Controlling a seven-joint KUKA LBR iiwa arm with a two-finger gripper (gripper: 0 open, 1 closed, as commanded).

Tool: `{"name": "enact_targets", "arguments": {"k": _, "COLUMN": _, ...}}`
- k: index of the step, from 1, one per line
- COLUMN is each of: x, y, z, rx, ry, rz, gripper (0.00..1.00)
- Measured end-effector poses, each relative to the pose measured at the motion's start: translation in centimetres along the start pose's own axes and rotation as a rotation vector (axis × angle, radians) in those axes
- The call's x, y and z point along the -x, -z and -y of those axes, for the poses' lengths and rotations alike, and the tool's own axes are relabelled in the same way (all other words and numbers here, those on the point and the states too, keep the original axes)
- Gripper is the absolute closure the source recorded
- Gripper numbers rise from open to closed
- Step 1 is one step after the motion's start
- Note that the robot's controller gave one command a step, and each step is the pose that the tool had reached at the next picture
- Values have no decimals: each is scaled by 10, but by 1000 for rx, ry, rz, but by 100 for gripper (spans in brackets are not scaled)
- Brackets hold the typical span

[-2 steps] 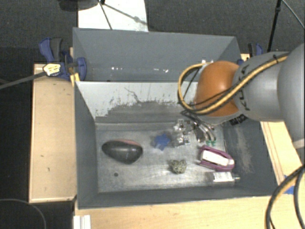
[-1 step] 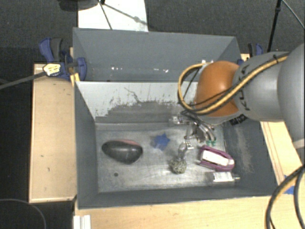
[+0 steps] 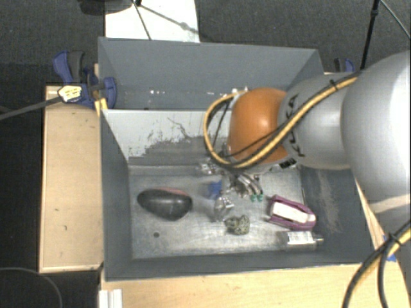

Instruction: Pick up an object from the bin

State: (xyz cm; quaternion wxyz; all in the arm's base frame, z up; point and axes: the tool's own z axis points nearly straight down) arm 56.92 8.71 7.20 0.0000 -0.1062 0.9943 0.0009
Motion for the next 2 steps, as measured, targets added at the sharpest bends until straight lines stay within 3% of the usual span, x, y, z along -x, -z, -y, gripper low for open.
{"name": "enact_targets", "arguments": {"k": 1, "x": 0, "y": 1, "z": 2, "rx": 0, "ry": -4, "rz": 2, "gripper": 100}}
{"name": "enact_targets", "arguments": {"k": 2, "x": 6, "y": 130, "z": 19, "rx": -3, "ry": 61, "rz": 11, "gripper": 100}}
